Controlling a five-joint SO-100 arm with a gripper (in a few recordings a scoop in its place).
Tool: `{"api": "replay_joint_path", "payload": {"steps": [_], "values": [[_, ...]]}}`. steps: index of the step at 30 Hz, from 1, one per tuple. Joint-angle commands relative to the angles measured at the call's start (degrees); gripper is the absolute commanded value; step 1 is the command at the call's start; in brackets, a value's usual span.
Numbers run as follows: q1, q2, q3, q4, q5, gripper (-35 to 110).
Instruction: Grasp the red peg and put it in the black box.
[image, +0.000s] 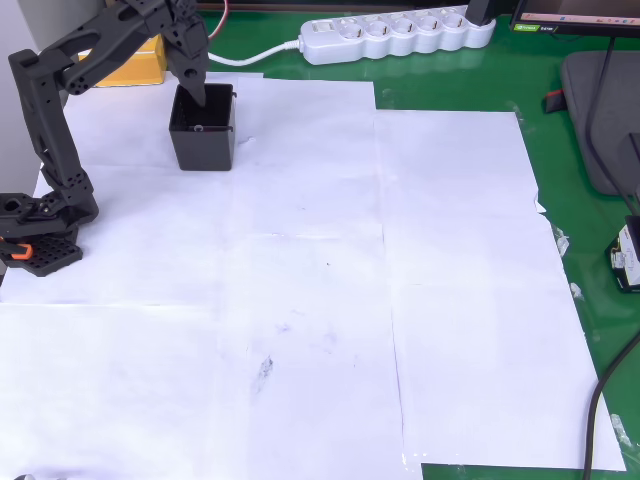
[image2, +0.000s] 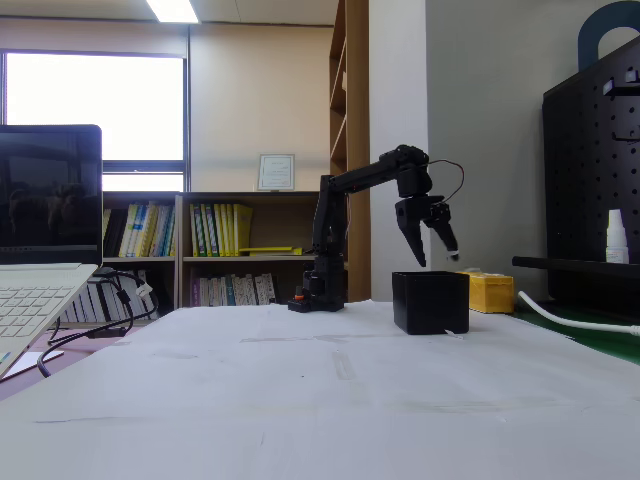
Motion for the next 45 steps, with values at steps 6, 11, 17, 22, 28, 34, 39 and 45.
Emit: {"api": "replay_joint_path", "payload": {"steps": [6, 11, 17, 22, 28, 34, 39, 45], "values": [[-0.09, -0.09, 5.62, -0.09, -0.79, 32], [0.18, -0.35, 6.33, -0.35, 0.44, 0], [1.41, -3.60, 5.19, 1.41, -0.26, 0], [7.29, -17.93, -2.37, 4.13, -1.41, 0], [18.63, -39.02, -18.98, -0.35, -4.75, 0], [28.92, -62.49, -53.96, -13.62, -14.33, 0], [35.86, -68.12, -70.93, -16.87, -22.68, 0], [38.32, -71.10, -79.63, -17.40, -23.12, 0]]}}
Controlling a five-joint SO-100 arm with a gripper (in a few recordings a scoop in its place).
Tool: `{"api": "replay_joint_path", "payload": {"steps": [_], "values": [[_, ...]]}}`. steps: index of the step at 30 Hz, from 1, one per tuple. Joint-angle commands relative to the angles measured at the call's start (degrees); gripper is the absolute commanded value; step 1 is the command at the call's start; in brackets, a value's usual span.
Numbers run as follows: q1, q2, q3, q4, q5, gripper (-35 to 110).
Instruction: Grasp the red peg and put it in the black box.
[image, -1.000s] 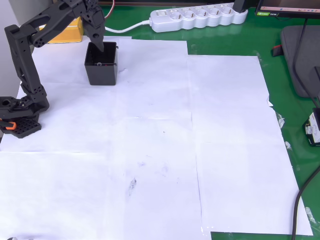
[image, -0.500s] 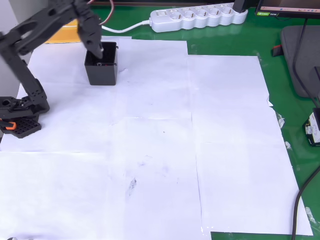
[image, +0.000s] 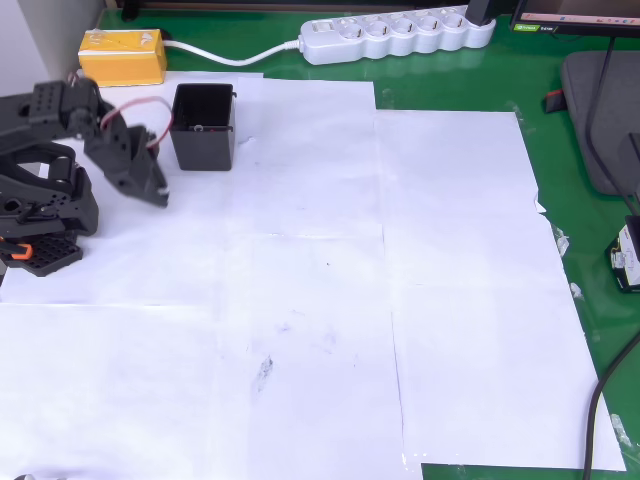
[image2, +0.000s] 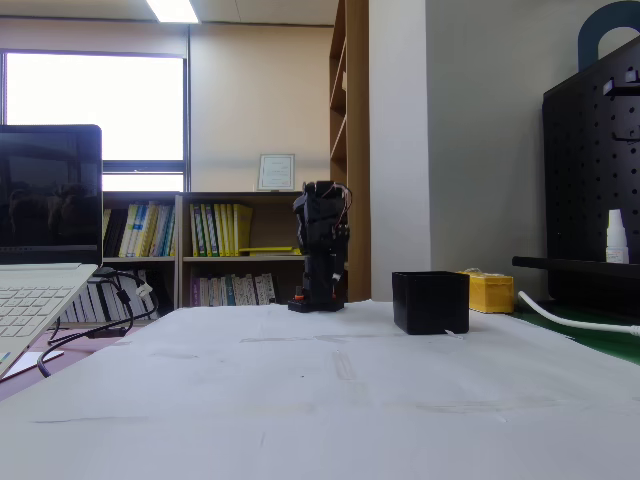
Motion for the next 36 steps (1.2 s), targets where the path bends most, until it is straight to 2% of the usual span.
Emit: {"api": "replay_joint_path", "payload": {"steps": [1, 8, 15, 21, 30, 36], "values": [[0.79, -5.54, -3.08, 0.53, -1.05, 0], [0.88, -24.96, -17.14, 5.98, -0.79, 0], [2.11, -33.40, -25.58, 10.37, -0.62, 0], [2.64, -40.96, -32.96, 8.17, -0.44, 0], [4.75, -44.82, -34.98, 8.96, -4.13, 0], [3.69, -44.82, -34.98, 9.58, -3.08, 1]]}}
